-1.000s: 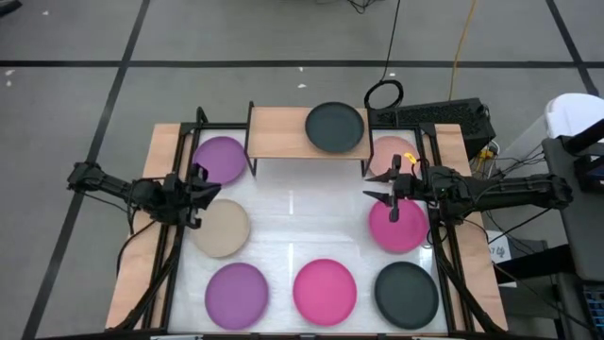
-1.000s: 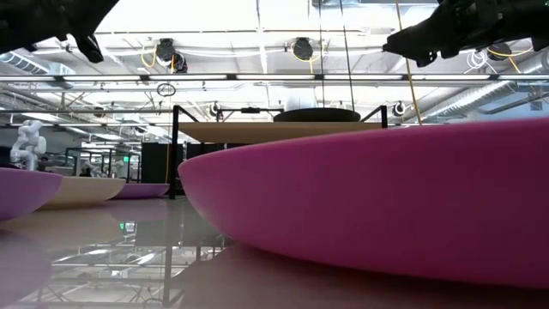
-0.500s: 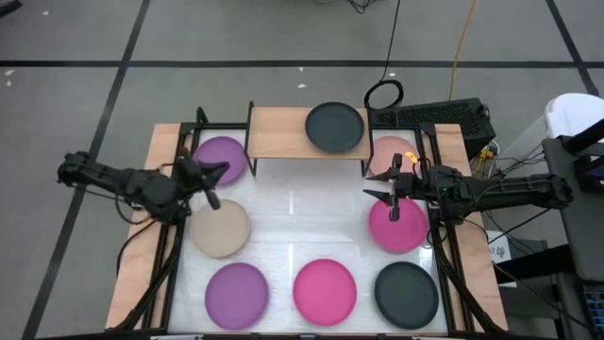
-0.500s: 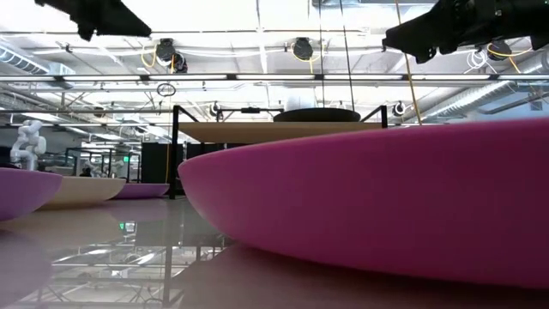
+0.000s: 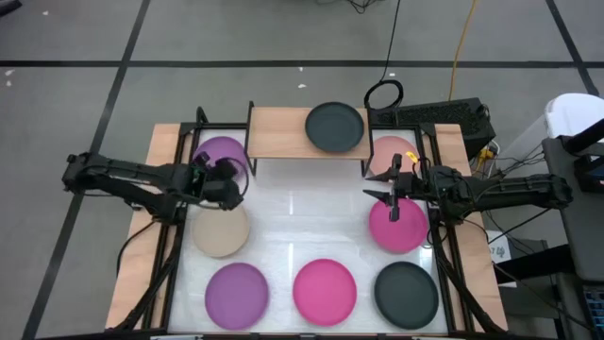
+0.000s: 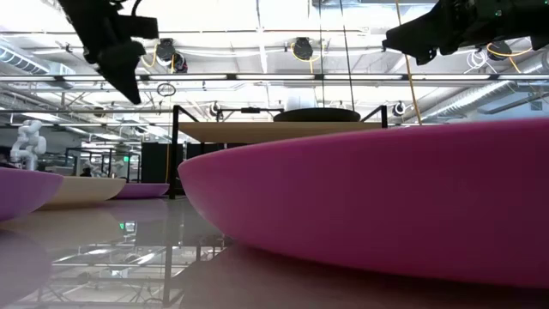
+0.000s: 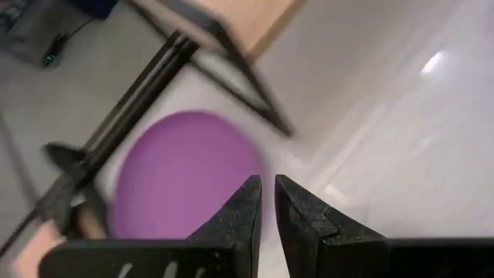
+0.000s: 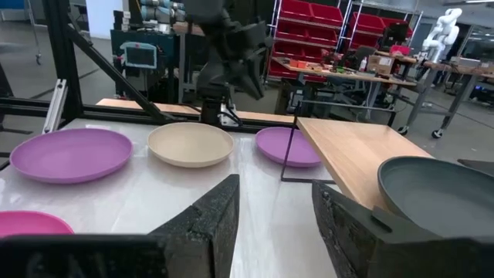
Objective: Place and stack plates onto a shelf
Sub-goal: Stack the top violet plate on top of the black plate on the shelf
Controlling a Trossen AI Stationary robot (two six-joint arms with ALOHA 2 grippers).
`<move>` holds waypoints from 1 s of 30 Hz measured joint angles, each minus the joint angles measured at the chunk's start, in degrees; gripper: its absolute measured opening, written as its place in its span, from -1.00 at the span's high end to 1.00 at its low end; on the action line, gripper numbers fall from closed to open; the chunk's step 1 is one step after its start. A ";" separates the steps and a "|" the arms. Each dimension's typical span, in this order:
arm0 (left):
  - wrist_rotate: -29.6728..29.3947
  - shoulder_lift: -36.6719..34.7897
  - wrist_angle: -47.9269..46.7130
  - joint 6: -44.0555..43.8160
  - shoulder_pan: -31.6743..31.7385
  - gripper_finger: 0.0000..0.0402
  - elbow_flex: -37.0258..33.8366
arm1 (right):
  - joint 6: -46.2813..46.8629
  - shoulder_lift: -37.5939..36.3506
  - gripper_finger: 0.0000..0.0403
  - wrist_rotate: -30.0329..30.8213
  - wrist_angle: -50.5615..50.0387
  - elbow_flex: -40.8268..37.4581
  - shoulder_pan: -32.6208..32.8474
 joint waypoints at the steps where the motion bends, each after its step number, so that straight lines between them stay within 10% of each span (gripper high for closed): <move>1: 0.02 0.23 -1.40 0.47 1.42 0.77 0.81 | -0.02 0.00 0.29 0.03 0.02 0.00 0.00; 9: -0.08 0.21 -20.48 -0.55 22.44 0.77 6.04 | -0.09 0.00 0.29 0.03 0.07 0.00 0.00; 14: 5.11 -0.23 -13.05 3.89 31.63 0.77 5.00 | -0.16 0.00 0.29 0.05 0.04 0.00 0.00; 20: 17.21 -0.12 2.70 14.20 32.38 0.77 -0.63 | 0.02 0.00 0.29 0.03 -1.10 0.00 0.00; 30: 24.42 0.28 3.49 16.00 30.35 0.76 -9.26 | 0.48 0.02 0.29 0.00 -2.24 0.02 0.00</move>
